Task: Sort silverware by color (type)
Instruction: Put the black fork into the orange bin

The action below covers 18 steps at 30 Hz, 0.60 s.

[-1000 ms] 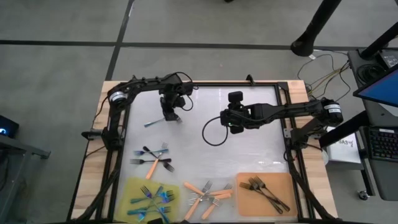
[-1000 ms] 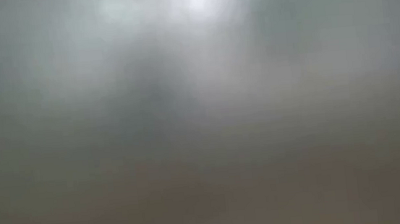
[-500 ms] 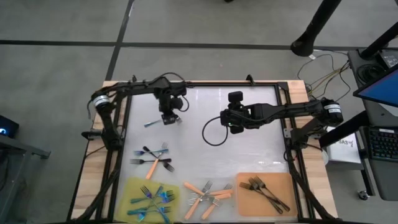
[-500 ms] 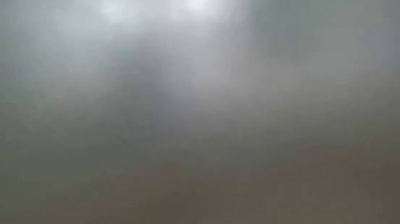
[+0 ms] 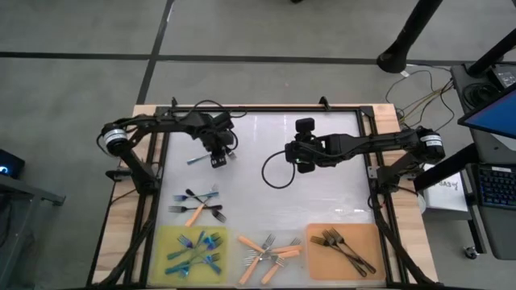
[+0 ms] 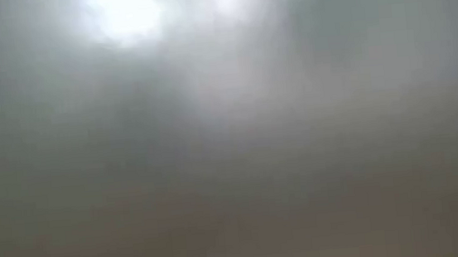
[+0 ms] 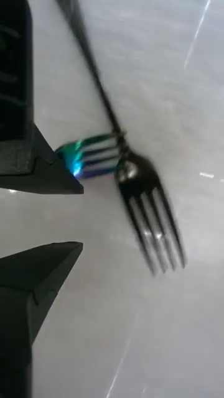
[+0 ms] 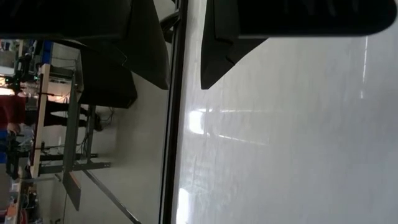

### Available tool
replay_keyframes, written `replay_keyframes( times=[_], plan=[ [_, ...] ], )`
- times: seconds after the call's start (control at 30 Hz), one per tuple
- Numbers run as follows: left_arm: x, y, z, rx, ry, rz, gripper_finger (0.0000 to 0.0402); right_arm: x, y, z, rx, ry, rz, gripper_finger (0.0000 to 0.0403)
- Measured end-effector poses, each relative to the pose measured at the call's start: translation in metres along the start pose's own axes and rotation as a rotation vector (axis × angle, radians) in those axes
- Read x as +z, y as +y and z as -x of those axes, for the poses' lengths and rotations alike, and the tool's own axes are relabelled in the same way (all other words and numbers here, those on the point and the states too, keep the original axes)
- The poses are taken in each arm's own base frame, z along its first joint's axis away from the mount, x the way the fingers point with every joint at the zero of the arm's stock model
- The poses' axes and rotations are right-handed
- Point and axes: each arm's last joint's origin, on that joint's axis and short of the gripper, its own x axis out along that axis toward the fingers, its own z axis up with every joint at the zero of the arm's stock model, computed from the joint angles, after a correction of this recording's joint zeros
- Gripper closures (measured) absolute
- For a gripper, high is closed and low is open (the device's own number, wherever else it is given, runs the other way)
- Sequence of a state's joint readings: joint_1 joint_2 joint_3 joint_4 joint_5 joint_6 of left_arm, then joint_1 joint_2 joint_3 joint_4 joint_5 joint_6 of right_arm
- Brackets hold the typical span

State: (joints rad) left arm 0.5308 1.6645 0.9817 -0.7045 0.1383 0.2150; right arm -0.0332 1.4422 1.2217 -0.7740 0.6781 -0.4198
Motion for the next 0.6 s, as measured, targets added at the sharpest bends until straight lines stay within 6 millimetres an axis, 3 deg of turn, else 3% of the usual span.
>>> replay_keyframes(
  times=[0.23, 0.6],
  plan=[
    [-0.002, 0.009, -0.017, 0.037, 0.071, 0.026, 0.0287, 0.000, 0.000, 0.000, -0.001, -0.002, -0.002, 0.0321],
    [-0.006, 0.012, -0.015, 0.090, 0.118, 0.094, 0.0287, 0.000, 0.000, 0.000, -0.001, -0.003, -0.003, 0.0321]
  ],
)
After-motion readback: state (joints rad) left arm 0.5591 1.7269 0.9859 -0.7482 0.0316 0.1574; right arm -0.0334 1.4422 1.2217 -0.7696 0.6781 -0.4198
